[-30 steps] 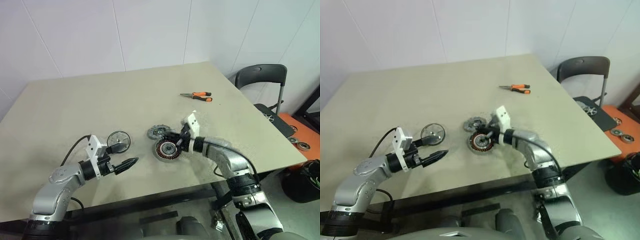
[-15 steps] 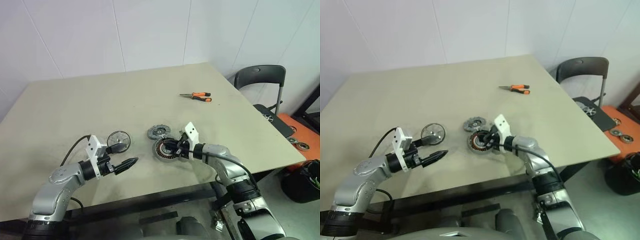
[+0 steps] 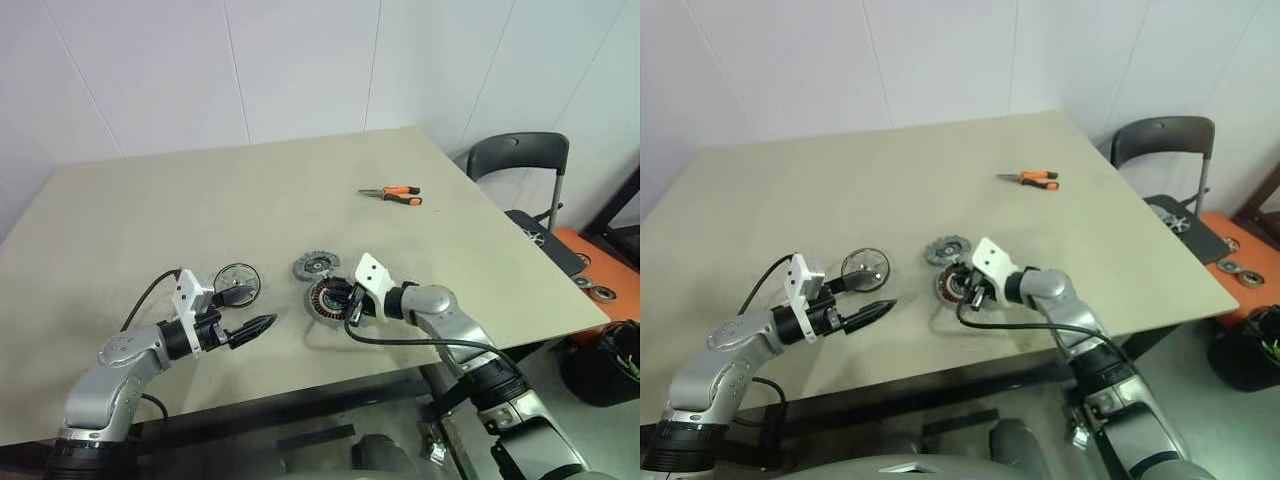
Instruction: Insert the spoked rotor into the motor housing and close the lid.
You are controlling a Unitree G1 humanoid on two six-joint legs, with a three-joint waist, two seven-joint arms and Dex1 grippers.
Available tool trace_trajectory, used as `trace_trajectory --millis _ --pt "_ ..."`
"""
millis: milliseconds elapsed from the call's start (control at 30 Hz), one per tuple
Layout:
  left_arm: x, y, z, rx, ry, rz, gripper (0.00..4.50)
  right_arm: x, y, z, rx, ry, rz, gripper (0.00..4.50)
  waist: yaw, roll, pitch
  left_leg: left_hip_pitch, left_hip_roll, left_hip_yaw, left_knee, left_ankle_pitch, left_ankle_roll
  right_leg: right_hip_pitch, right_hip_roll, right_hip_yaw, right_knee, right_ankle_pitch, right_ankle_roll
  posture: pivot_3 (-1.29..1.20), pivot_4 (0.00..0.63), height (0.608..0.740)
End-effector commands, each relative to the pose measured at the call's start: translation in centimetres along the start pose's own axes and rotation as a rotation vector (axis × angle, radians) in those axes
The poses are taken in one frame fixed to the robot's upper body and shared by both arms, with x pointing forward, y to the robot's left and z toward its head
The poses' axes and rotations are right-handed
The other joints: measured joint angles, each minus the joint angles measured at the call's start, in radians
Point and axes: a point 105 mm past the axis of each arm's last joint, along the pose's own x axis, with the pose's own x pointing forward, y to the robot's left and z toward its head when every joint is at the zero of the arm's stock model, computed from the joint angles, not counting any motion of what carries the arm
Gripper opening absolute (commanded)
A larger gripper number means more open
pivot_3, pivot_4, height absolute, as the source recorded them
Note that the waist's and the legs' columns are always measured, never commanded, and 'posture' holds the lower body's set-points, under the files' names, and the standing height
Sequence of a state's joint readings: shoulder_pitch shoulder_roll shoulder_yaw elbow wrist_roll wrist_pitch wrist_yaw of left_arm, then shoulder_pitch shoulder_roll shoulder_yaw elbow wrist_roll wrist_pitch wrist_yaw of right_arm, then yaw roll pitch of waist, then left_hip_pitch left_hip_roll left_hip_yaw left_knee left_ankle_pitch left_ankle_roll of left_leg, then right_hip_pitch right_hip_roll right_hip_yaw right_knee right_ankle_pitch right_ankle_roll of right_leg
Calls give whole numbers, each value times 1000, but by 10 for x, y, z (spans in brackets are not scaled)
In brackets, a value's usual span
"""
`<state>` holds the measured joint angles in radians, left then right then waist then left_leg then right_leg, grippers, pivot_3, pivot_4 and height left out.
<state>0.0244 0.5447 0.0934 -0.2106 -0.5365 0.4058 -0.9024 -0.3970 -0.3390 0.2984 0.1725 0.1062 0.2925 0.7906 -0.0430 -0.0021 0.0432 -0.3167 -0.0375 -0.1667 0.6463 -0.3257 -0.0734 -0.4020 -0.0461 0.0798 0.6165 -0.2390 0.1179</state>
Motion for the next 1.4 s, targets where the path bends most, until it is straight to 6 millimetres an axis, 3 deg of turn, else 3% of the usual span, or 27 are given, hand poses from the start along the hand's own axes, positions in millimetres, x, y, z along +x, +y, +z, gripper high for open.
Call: trace_trajectory --millis 33,100,200,300,400,567,700,900,1000,1133,1233,1400 --pt "0 1 12 35 -34 1 4500 2 -4 -3 153 -17 -23 380 0 0 0 0 0 0 0 0 0 0 0 0 0 0 0 0 0 740" --pt "-1 1 11 35 -31 1 4500 -1 -14 4 212 -55 -53 380 1 1 0 0 0 0 1 0 0 0 0 0 2 1 -2 0 0 740" --pt "0 -1 10 34 -30 -3 4500 -9 -38 36 422 -213 -91 380 1 3 2 0 0 0 1 0 0 -1 0 0 2 2 -3 0 0 740" --pt "0 -1 9 34 -31 -6 4500 -11 -30 51 458 -249 -11 380 2 4 3 -2 0 0 1 0 0 -3 0 0 3 2 -4 0 0 740" --pt "1 -2 9 35 -31 -7 4500 -7 -13 43 389 -182 46 380 1 4 3 -2 0 -1 -1 0 0 -4 0 0 2 2 -4 0 0 740" --pt "1 0 10 35 -31 -2 4500 1 16 -4 112 37 96 380 2 5 3 -4 -1 0 -1 0 0 -4 -1 0 -1 2 -3 0 0 740" --pt "0 2 10 34 -31 4 4500 4 13 -8 112 36 63 380 1 3 2 -2 0 0 0 0 0 -3 0 0 0 2 -3 0 0 740" --pt "-1 2 9 32 -28 4 4500 -9 -26 29 405 -179 -32 380 2 4 3 -2 0 0 1 0 0 -2 0 0 2 2 -3 0 0 740" --pt "-1 1 9 32 -28 0 4500 -15 -31 41 505 -232 -1 380 3 5 3 -3 -1 0 2 0 0 -3 0 0 2 2 -4 0 0 740" --pt "0 1 11 29 -36 -2 4500 -22 -26 53 556 -266 69 380 2 5 3 -2 0 -1 0 0 0 -3 0 0 2 2 -4 0 0 740" --pt "-1 5 16 22 -53 10 4500 -26 -7 61 505 -238 167 380 2 6 4 -4 0 -1 -1 0 0 -5 0 0 1 2 -3 0 0 740" --pt "-5 21 27 26 -76 62 4500 -22 14 81 220 -174 236 380 0 6 4 -4 0 -1 0 0 0 -5 0 0 1 2 -3 0 0 740"
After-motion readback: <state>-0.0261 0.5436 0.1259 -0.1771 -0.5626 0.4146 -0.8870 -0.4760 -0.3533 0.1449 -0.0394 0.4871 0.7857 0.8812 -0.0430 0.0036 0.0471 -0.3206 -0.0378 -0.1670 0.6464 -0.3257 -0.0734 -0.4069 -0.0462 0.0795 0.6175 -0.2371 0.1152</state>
